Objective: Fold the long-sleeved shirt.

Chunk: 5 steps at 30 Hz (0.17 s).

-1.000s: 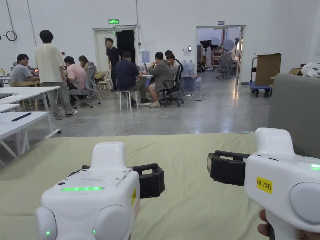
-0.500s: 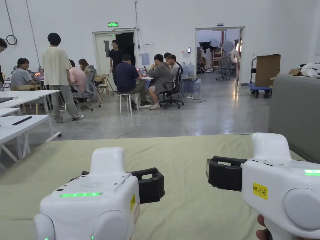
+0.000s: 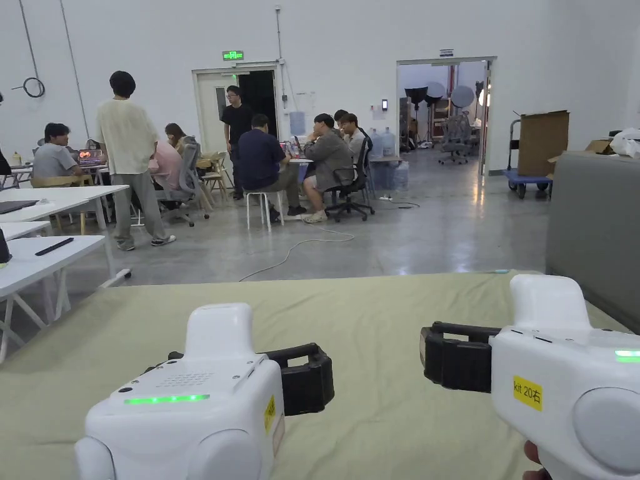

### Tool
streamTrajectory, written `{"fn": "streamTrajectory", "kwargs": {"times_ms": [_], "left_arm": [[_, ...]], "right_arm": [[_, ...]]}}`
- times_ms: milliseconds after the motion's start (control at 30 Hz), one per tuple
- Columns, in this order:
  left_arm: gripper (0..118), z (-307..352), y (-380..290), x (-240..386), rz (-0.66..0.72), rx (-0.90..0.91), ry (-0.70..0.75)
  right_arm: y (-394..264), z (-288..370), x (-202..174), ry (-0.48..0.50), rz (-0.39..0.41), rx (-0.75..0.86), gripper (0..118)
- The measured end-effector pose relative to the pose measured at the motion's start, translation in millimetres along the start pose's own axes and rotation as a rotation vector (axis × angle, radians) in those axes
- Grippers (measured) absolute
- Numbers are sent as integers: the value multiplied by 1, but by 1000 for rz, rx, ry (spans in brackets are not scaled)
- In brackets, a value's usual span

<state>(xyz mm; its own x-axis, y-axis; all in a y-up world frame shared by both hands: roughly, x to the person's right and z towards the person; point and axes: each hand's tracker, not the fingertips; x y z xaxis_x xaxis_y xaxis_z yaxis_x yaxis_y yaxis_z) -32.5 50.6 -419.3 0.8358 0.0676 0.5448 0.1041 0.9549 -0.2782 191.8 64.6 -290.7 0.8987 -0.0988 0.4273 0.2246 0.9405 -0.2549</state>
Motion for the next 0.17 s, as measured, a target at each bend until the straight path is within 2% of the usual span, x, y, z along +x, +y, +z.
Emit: {"fn": "streamTrajectory", "kwargs": {"times_ms": [167], "left_arm": [[118,0,-1,0,3,-3,-3]], "right_arm": [[-1,-1,-1,4,5,-2,118]]}}
